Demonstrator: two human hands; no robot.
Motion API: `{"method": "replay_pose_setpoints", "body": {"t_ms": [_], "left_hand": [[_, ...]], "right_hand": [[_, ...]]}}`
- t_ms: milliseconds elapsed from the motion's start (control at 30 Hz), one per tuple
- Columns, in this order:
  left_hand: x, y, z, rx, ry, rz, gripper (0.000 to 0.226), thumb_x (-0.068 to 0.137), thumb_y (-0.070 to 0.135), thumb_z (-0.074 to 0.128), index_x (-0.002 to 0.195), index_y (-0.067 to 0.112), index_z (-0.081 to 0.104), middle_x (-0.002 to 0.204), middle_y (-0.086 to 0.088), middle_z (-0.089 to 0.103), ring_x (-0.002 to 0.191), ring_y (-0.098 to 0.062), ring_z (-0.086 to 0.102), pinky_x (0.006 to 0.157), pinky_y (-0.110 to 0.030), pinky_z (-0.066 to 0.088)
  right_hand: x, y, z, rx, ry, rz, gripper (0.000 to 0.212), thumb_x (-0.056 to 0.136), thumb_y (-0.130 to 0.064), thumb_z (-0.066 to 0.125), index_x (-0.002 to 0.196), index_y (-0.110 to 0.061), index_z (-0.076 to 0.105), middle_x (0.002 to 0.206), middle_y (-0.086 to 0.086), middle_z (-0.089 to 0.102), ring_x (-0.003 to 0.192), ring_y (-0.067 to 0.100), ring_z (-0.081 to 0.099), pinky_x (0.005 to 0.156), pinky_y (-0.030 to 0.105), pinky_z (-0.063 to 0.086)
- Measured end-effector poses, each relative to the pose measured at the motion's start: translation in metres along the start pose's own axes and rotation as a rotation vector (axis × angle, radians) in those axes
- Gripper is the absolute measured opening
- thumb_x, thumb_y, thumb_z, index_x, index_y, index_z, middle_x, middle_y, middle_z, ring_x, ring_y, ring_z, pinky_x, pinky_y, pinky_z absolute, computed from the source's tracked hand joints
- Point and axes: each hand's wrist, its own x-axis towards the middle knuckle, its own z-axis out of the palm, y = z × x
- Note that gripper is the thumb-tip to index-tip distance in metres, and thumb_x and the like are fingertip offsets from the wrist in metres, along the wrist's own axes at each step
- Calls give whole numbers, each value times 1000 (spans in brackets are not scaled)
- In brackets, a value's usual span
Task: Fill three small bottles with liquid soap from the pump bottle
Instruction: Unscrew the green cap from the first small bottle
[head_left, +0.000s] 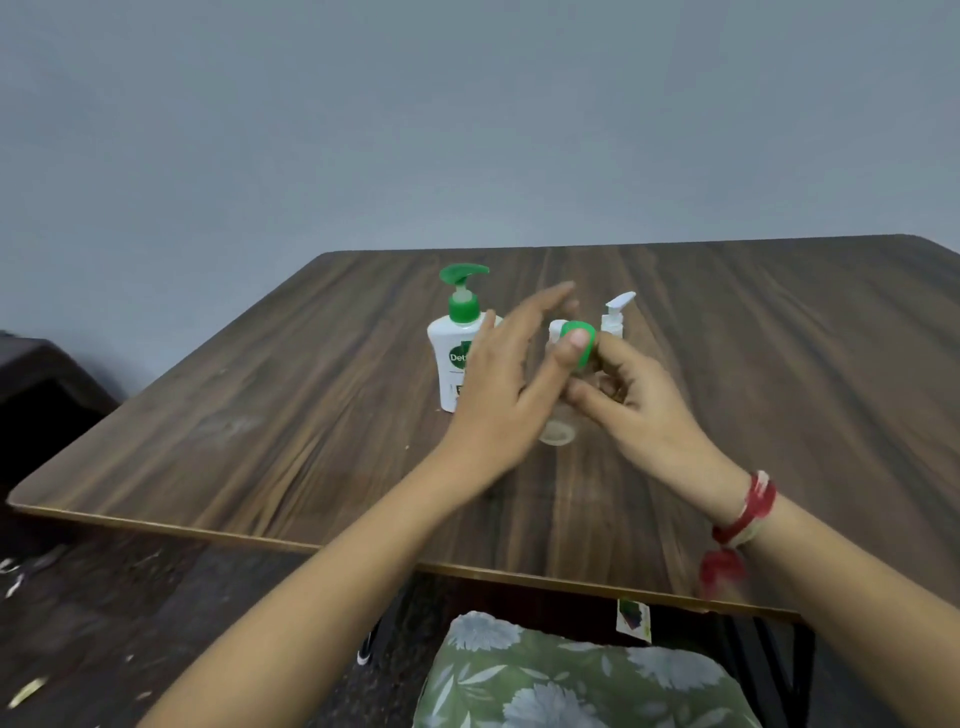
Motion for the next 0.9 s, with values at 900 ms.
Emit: {"method": "replay_pose_setpoints", "body": {"t_ms": [900], "left_hand": [[-11, -16, -3, -348, -120, -257, 45, 85, 19, 61, 129, 15, 50, 125, 10, 55, 116, 1, 54, 99, -23, 45]], "right_hand": [[-21, 19, 22, -17, 33, 182, 26, 77, -29, 72, 100, -19, 65, 88, -8, 71, 77, -1, 65, 71, 20, 50]]}}
